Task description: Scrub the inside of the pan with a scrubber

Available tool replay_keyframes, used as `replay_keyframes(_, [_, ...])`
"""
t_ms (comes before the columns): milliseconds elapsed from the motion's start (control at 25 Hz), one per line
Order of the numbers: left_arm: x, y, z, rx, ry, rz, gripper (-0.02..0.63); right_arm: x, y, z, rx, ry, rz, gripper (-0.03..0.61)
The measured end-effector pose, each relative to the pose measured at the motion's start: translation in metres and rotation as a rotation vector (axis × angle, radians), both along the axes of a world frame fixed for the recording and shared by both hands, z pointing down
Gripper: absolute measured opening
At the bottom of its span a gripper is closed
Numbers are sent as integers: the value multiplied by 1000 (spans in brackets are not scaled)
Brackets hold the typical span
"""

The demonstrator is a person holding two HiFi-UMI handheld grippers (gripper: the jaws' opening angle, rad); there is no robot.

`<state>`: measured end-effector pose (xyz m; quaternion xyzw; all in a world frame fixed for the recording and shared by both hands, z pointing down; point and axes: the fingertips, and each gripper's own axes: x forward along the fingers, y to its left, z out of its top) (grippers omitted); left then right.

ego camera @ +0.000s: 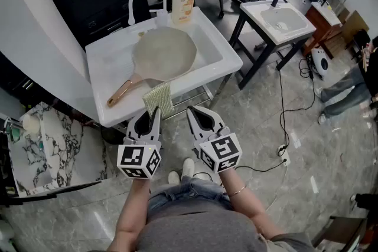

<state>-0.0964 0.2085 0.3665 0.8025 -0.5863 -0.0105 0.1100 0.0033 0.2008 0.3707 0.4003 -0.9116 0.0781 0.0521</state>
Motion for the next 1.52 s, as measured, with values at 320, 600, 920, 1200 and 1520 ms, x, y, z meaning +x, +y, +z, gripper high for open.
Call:
replay_keyframes(320, [-4,-6,8,-16,11,-16,63,1,-7,7,-32,-12,-17,11])
replay_keyframes(600, [-7,-25,7,-11,9,-37,63,7,-27,7,-49,-16,-21,11])
replay_keyframes(920, [1,-39,-2,5,-12,-60,63,30,-46,2,-45,-22,-2,11])
replay_keyframes(1200, [-1,-58,-10,5,-14,-88,63,46,-60,3,-55,-43,18,11])
replay_keyframes(1520, [0,-89,-1,-25,-31,-67,63,51,-91,13,-88,-67,58,11])
